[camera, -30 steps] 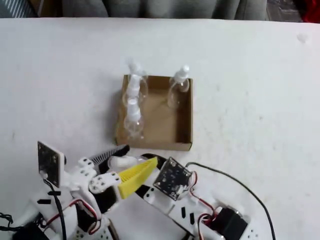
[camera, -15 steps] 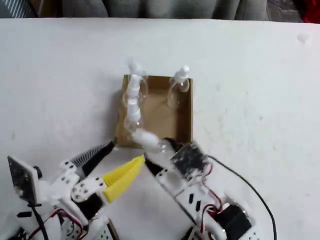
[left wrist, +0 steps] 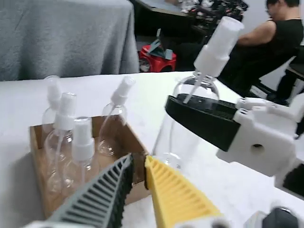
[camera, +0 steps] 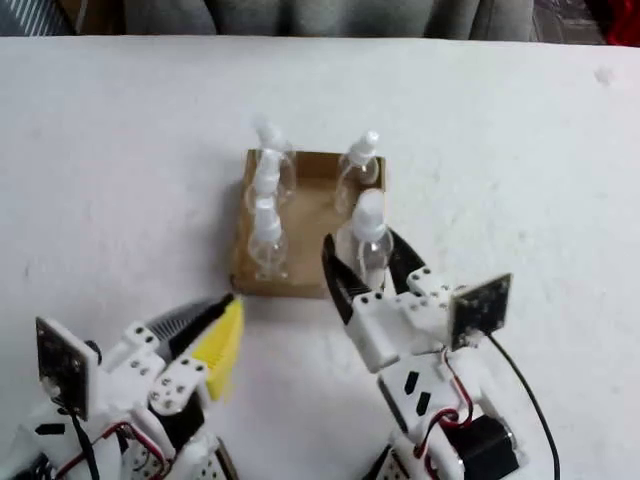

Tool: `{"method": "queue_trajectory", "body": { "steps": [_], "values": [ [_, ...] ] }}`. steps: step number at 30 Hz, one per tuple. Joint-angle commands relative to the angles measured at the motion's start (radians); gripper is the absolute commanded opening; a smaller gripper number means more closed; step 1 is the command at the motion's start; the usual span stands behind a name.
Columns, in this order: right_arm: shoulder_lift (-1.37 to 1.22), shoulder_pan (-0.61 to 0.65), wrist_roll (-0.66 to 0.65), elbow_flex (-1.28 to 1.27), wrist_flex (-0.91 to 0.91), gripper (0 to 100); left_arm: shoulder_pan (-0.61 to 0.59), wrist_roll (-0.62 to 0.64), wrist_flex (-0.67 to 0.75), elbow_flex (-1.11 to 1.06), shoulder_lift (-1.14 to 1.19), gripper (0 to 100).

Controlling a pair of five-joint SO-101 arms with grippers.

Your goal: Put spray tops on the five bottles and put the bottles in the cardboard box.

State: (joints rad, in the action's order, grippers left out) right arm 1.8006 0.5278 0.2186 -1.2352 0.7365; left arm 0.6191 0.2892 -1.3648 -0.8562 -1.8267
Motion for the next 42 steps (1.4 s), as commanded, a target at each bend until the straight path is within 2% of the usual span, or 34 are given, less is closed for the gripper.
{"method": "queue_trajectory", "body": {
  "steps": [1,8,12,15,20,24,26,32,38,42],
  "values": [
    [-0.01,0.041,0.086,0.048,-0.122,1.6,0.157,-0.002,0.084,-0.003,-0.004,2],
    [-0.11,0.159,0.101,0.069,-0.252,1.6,0.34,-0.003,0.163,-0.003,-0.004,2],
    [-0.257,0.188,0.103,0.17,-0.254,1.6,0.374,-0.12,0.164,-0.044,-0.004,2],
    [-0.355,0.206,0.103,0.265,-0.243,1.6,0.369,-0.183,0.218,-0.13,-0.004,2],
    [-0.47,0.248,0.097,0.433,-0.079,1.6,0.367,-0.258,0.397,-0.288,-0.004,2],
    [-0.507,0.254,0.094,0.505,0.065,1.6,0.346,-0.264,0.569,-0.388,-0.004,2],
    [-0.507,0.248,0.092,0.512,0.101,1.6,0.334,-0.264,0.611,-0.428,-0.004,2],
    [-0.506,0.232,0.006,0.519,0.191,1.6,0.332,-0.265,0.624,-0.477,-0.004,2],
    [-0.506,0.232,0.0,0.598,0.311,1.6,0.298,-0.265,0.629,-0.471,-0.004,2],
    [-0.506,0.234,-0.069,0.643,0.378,1.6,0.285,-0.265,0.628,-0.48,-0.002,2]
  ]
}}
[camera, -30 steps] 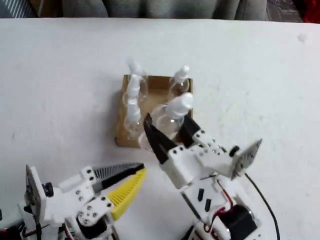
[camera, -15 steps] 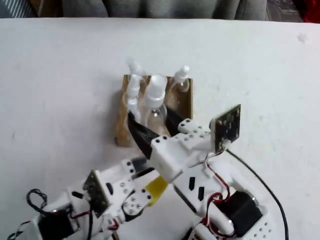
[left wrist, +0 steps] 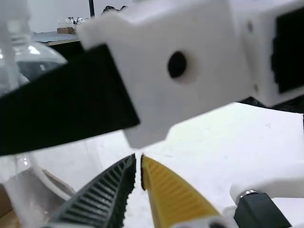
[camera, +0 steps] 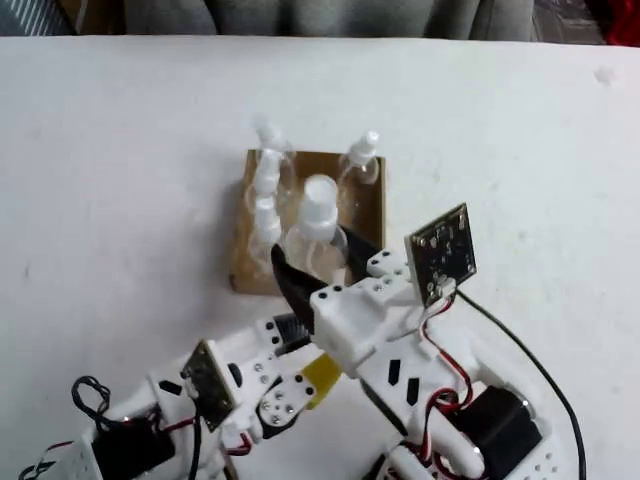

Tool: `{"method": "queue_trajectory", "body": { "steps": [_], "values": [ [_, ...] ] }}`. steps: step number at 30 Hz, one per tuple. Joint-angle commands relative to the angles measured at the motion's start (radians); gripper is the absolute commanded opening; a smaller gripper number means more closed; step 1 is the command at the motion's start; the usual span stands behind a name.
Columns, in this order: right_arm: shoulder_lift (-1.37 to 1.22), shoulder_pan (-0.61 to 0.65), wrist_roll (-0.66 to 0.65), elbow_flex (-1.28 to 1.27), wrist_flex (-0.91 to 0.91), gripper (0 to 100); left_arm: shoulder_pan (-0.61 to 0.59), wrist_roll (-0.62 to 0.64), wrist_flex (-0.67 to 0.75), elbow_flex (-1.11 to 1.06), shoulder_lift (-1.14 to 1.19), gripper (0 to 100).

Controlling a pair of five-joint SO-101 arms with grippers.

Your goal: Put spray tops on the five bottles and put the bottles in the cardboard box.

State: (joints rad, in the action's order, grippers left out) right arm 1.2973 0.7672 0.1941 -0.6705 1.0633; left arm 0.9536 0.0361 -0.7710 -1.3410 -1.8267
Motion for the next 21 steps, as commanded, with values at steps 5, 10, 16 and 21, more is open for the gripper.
{"method": "queue_trajectory", "body": {
  "steps": [5,10,16,21],
  "values": [
    [-0.012,-0.004,-0.091,0.135,0.119,1.6,-0.05,-0.012,0.035,-0.031,-0.002,2],
    [-0.002,-0.007,-0.101,0.146,0.177,1.7,-0.056,-0.012,0.035,-0.035,-0.002,2],
    [-0.002,-0.007,-0.097,0.193,0.274,1.7,-0.124,-0.008,0.035,-0.035,-0.002,2],
    [-0.002,-0.012,-0.094,0.192,0.274,1.7,-0.125,-0.008,0.029,-0.035,-0.002,2]
  ]
}}
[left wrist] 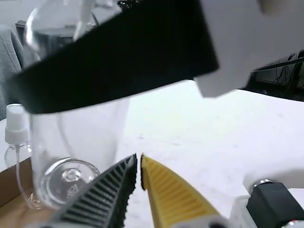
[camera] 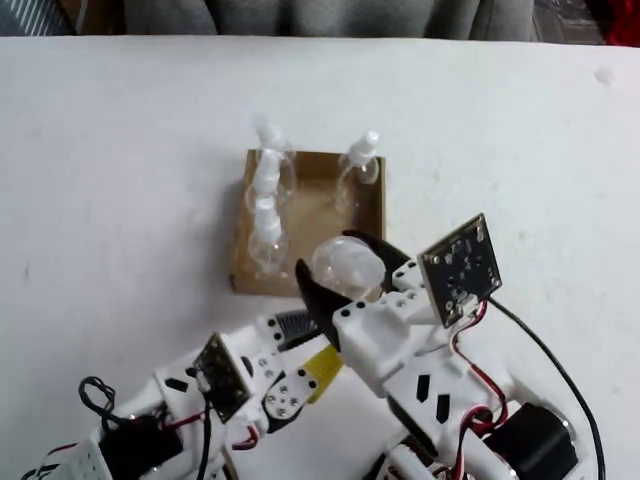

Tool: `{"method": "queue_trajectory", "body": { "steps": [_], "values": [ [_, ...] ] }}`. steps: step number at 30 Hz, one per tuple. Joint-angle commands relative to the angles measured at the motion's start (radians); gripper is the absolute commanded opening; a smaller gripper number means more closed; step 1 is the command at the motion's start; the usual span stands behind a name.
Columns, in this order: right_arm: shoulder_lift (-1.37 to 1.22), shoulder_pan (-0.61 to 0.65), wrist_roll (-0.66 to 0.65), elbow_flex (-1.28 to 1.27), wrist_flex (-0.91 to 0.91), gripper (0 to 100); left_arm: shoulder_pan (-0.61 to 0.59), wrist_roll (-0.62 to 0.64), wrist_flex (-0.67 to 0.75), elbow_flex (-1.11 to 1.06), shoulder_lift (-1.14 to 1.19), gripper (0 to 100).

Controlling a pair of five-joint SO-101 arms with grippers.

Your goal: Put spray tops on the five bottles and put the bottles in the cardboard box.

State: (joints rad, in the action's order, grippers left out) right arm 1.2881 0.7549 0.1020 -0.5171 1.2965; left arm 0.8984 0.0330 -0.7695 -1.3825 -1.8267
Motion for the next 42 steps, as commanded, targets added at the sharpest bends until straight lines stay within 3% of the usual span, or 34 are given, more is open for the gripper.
{"method": "queue_trajectory", "body": {
  "steps": [1,5,12,16,20,24,31,37,42],
  "values": [
    [0.007,-0.012,-0.002,0.038,0.041,1.7,-0.071,-0.006,0.023,0.006,-0.002,2],
    [-0.002,-0.151,0.0,0.037,0.035,1.7,-0.071,-0.008,-0.087,0.026,-0.002,2],
    [-0.002,-0.309,0.0,-0.084,-0.041,1.7,-0.076,-0.008,-0.46,0.17,-0.002,2],
    [-0.002,-0.354,0.0,-0.209,-0.157,1.7,-0.203,-0.012,-0.618,0.238,-0.002,2],
    [-0.002,-0.384,0.0,-0.322,-0.271,1.7,-0.386,-0.192,-0.641,0.244,-0.002,2],
    [-0.004,-0.384,0.0,-0.417,-0.363,1.7,-0.608,-0.298,-0.638,0.23,-0.002,2],
    [-0.004,-0.384,0.002,-0.572,-0.558,1.7,-0.871,-0.319,-0.582,0.118,-0.002,2],
    [-0.004,-0.381,0.002,-0.684,-0.746,1.7,-1.075,-0.313,-0.229,-0.143,-0.002,2],
    [-0.004,-0.38,0.002,-0.736,-0.812,1.7,-1.153,-0.31,-0.026,-0.311,-0.002,2]
  ]
}}
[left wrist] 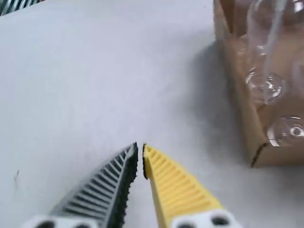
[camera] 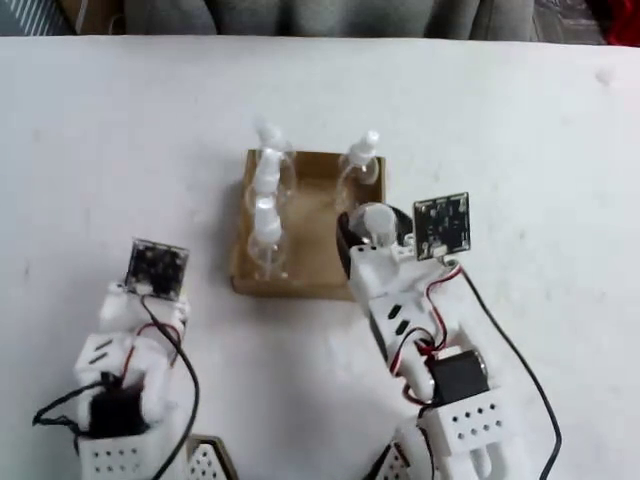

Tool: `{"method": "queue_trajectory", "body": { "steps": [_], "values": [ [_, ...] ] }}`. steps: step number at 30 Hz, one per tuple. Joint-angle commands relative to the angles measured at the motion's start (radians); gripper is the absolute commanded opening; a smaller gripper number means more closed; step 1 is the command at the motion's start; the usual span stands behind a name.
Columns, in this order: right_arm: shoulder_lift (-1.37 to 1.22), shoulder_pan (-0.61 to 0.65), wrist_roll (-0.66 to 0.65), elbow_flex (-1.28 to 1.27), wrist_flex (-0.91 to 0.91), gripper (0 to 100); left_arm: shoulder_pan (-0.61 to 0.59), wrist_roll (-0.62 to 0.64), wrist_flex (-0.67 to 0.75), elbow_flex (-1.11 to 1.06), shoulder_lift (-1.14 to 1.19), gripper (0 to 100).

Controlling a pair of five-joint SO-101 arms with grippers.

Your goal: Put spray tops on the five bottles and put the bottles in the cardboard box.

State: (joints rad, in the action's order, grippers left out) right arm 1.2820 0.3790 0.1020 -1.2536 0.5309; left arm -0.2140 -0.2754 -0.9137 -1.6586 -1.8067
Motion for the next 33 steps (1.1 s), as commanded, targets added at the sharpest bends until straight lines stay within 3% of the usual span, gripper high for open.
{"method": "queue_trajectory", "body": {
  "steps": [1,8,22,33],
  "values": [
    [0.002,-0.002,0.003,-0.008,-0.059,1.7,-0.047,-0.002,0.12,-0.035,-0.019,2],
    [-0.051,-0.001,0.078,-0.015,-0.108,1.6,-0.048,-0.002,0.081,-0.034,-0.019,2],
    [-0.499,-0.01,0.077,-0.014,-0.499,1.6,-0.045,-0.009,-0.014,-0.034,-0.018,2],
    [-0.553,-0.025,0.075,-0.014,-0.522,1.6,-0.045,-0.009,-0.014,-0.034,-0.018,2]
  ]
}}
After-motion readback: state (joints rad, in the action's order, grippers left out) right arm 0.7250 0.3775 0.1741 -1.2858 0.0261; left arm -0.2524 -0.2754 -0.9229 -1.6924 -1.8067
